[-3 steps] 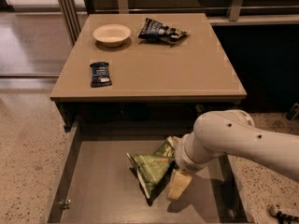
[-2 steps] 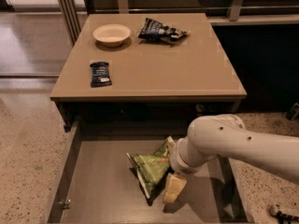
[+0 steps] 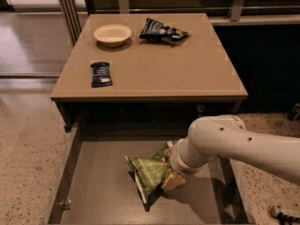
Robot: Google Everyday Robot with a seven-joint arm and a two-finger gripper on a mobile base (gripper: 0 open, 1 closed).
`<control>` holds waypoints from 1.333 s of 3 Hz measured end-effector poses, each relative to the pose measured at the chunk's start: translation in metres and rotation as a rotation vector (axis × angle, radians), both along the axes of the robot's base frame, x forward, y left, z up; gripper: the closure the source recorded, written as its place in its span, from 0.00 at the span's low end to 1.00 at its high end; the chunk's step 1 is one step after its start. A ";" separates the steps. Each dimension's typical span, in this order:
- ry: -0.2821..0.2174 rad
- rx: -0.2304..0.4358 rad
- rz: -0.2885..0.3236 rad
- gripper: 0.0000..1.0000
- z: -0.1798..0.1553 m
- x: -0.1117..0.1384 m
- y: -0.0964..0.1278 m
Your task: Pick green jalapeno chip bag from top drawer and place on counter
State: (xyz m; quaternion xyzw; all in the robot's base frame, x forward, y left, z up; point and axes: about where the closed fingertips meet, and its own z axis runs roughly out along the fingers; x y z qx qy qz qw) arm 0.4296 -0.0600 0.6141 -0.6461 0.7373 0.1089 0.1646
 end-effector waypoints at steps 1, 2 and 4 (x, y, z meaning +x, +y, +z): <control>0.000 0.000 0.000 0.62 0.000 0.000 0.000; 0.000 0.000 0.000 0.86 0.000 0.000 0.000; 0.000 0.000 0.000 1.00 0.000 0.000 0.000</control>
Offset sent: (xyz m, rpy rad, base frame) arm 0.0000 0.0000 0.0000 0.0000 0.0000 0.0000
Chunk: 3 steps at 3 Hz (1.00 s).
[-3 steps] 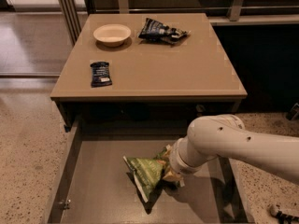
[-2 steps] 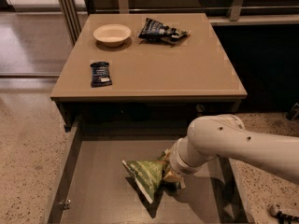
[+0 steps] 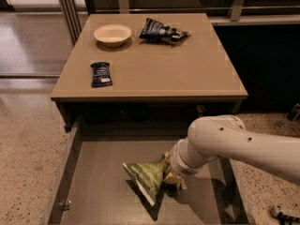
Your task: Pick green jalapeno chip bag from top drawer and place on counter
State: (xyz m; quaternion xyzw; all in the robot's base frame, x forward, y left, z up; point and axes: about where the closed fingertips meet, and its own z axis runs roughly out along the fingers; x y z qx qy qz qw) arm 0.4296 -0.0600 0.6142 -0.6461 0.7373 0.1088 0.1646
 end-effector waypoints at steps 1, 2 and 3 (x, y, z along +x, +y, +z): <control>-0.010 -0.014 0.003 1.00 0.011 0.002 -0.001; -0.088 -0.041 0.010 1.00 0.072 0.012 -0.009; -0.126 -0.036 0.026 1.00 0.109 0.015 -0.013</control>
Offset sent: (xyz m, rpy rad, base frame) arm 0.0226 -0.0158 0.1165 -0.0760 -0.1547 0.0122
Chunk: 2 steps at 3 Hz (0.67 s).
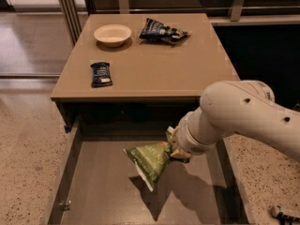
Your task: Pick green jalapeno chip bag from top drawer and place on counter
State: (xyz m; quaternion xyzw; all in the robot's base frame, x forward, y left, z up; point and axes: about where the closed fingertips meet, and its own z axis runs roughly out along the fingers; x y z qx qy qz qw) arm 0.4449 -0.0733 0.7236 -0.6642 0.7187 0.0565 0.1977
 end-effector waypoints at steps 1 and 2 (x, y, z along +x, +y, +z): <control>-0.034 0.040 0.029 1.00 0.042 0.006 -0.004; -0.087 0.116 0.100 1.00 0.094 0.022 0.001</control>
Offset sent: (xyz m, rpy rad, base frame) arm 0.0297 0.0013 0.1322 0.1737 -0.1183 0.1494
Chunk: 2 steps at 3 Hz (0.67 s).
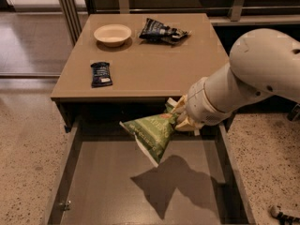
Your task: Pick green jalapeno chip bag from top drawer and place on counter
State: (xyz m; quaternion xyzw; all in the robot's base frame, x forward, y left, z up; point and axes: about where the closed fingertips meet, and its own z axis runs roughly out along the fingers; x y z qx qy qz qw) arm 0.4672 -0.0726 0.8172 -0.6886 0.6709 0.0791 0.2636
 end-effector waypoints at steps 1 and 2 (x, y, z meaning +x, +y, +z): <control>-0.044 0.040 0.035 1.00 0.030 0.015 0.005; -0.044 0.040 0.035 1.00 0.030 0.015 0.005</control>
Offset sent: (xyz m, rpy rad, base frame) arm 0.0122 0.0038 0.0240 0.0347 -0.0331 0.0306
